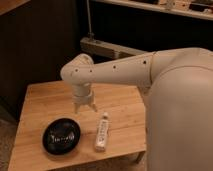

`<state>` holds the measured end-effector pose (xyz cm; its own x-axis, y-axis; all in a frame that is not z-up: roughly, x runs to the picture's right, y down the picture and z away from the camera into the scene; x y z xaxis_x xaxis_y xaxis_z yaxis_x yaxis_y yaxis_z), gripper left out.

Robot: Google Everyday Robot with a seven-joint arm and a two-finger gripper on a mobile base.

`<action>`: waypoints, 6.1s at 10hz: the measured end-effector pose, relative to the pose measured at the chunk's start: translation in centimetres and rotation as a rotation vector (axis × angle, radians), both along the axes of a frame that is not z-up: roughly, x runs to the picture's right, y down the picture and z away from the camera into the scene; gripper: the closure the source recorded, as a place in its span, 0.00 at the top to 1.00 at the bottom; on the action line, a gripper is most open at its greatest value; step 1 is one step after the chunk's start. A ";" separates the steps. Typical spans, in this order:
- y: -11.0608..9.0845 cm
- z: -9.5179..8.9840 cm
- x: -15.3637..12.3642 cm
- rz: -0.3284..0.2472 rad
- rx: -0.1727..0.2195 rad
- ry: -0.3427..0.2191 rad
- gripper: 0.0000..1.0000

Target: Place the bottle in the ceramic bowl

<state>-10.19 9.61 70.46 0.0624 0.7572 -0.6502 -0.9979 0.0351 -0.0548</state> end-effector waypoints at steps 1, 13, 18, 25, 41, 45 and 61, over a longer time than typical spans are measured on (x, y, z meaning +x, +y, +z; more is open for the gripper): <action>0.0 0.0 0.0 0.000 0.000 0.000 0.65; 0.0 0.0 0.0 0.000 0.000 0.000 0.65; 0.0 0.0 0.0 0.000 0.000 0.000 0.65; 1.4 3.9 6.2 0.120 -0.017 0.121 0.65; 14.5 11.5 6.5 0.242 -0.168 0.098 0.44; 14.2 11.1 7.2 0.240 -0.169 0.100 0.04; 2.9 1.0 -13.7 -0.070 0.042 -1.066 0.35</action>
